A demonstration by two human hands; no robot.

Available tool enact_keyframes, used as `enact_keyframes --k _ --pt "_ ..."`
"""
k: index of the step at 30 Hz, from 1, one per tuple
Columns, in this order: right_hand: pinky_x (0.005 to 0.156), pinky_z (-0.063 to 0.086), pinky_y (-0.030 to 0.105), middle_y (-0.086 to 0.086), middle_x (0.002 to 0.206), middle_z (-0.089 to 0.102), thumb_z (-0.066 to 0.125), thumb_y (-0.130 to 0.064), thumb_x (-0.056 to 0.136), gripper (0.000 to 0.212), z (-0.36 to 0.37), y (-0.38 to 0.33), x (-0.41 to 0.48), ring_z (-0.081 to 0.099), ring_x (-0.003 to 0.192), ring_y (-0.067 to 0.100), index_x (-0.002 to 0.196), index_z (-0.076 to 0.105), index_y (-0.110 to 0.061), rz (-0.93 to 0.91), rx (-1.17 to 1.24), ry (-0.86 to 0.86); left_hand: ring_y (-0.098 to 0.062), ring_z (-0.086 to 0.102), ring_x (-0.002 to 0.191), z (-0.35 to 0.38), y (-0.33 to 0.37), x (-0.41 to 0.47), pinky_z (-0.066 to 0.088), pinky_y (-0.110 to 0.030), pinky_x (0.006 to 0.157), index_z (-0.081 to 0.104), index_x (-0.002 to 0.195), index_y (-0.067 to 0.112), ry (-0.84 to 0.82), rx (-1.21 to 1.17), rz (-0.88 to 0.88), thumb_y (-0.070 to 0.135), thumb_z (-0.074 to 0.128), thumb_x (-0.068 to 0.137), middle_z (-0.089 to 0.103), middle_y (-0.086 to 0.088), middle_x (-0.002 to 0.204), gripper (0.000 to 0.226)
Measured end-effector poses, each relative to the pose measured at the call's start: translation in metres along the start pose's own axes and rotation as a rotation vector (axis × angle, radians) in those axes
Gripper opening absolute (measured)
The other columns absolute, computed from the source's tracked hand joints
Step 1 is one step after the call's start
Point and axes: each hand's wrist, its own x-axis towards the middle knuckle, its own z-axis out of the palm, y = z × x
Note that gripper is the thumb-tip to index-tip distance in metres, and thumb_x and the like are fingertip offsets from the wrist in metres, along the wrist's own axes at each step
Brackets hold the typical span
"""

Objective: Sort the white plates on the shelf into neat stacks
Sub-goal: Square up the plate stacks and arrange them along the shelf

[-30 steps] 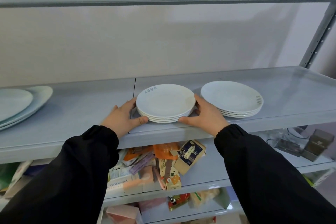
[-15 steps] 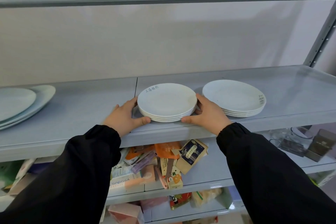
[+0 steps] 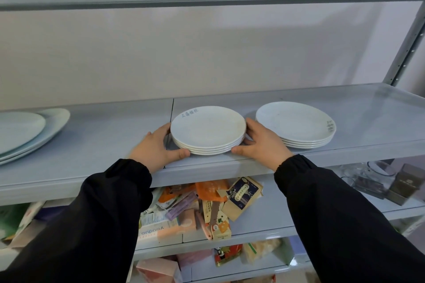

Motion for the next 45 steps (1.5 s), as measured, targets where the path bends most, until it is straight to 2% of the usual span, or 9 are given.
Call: enact_keyframes --k 3,6,12,16,19,24,27,35,45 --pt "0.086 0.045 0.014 -0.015 0.129 0.06 0.084 -0.036 0.073 0.07 0.0 0.0 0.001 0.055 0.118 0.005 0.133 0.049 -0.029 0.013 0.012 -0.021 -0.023 0.045 0.133 -0.001 0.0 -0.001 0.04 -0.052 0.107 0.031 0.141 0.052 -0.003 -0.011 0.032 0.086 0.061 0.063 0.052 0.018 0.141 0.091" --pt "0.106 0.046 0.036 -0.015 0.133 0.059 0.084 -0.037 0.072 0.079 -0.001 -0.001 0.002 0.053 0.124 0.006 0.141 0.046 -0.032 0.016 0.036 -0.051 -0.02 0.045 0.135 -0.001 0.001 -0.002 0.034 -0.051 0.113 0.027 0.145 0.051 0.0 -0.002 0.064 0.084 0.059 0.067 0.05 0.016 0.144 0.091" --pt "0.108 0.045 0.043 -0.017 0.134 0.059 0.082 -0.047 0.064 0.084 -0.001 -0.003 -0.001 0.053 0.126 0.006 0.14 0.047 -0.034 0.037 0.059 -0.048 -0.017 0.046 0.134 -0.001 0.004 -0.004 0.032 -0.049 0.115 0.03 0.145 0.047 0.026 -0.015 0.07 0.069 0.067 0.074 0.051 0.013 0.144 0.083" --pt "0.107 0.045 0.043 -0.016 0.134 0.059 0.082 -0.044 0.069 0.081 -0.001 -0.005 -0.002 0.053 0.126 0.007 0.14 0.046 -0.034 0.028 0.045 -0.047 -0.016 0.046 0.133 0.0 0.006 -0.004 0.037 -0.043 0.111 0.031 0.145 0.046 0.036 -0.011 0.066 0.063 0.069 0.076 0.051 0.013 0.144 0.081" --pt "0.106 0.046 0.041 -0.015 0.132 0.06 0.083 -0.039 0.072 0.076 -0.001 -0.006 -0.003 0.054 0.124 0.006 0.139 0.048 -0.033 0.025 0.032 -0.035 -0.013 0.048 0.129 0.001 0.007 -0.005 0.04 -0.029 0.097 0.035 0.145 0.041 0.048 -0.017 0.086 0.057 0.071 0.078 0.052 0.014 0.142 0.078" --pt "0.097 0.047 0.023 -0.015 0.126 0.061 0.081 -0.036 0.076 0.069 0.0 -0.008 -0.005 0.056 0.117 0.003 0.137 0.049 -0.031 -0.007 0.013 -0.01 -0.011 0.048 0.128 0.002 0.008 -0.006 0.039 -0.026 0.096 0.034 0.146 0.038 0.056 -0.021 0.104 0.055 0.072 0.079 0.051 0.013 0.142 0.079" --pt "0.099 0.048 0.025 -0.016 0.128 0.059 0.08 -0.04 0.076 0.07 0.003 -0.01 -0.007 0.055 0.117 0.003 0.138 0.048 -0.032 -0.011 0.03 -0.015 -0.007 0.048 0.127 0.002 0.009 -0.008 0.038 -0.024 0.096 0.034 0.146 0.037 0.053 -0.033 0.094 0.056 0.071 0.078 0.05 0.015 0.141 0.079" --pt "0.111 0.039 0.04 -0.008 0.147 0.045 0.068 -0.046 0.087 0.072 0.0 -0.013 -0.013 0.044 0.132 0.012 0.149 0.035 -0.028 -0.01 0.063 -0.002 -0.011 0.052 0.123 0.004 0.012 -0.01 0.046 -0.041 0.101 0.033 0.144 0.039 0.084 0.021 0.062 0.075 0.044 0.082 0.054 0.011 0.139 0.072" --pt "0.109 0.021 0.023 -0.003 0.164 0.016 0.059 -0.053 0.091 0.081 -0.016 -0.016 -0.002 0.024 0.147 0.013 0.157 0.021 -0.024 -0.029 -0.009 -0.112 -0.016 0.044 0.132 0.0 0.015 -0.012 0.035 -0.037 0.109 0.03 0.151 0.036 0.192 0.053 -0.083 0.081 0.032 0.079 0.046 0.002 0.147 0.084"
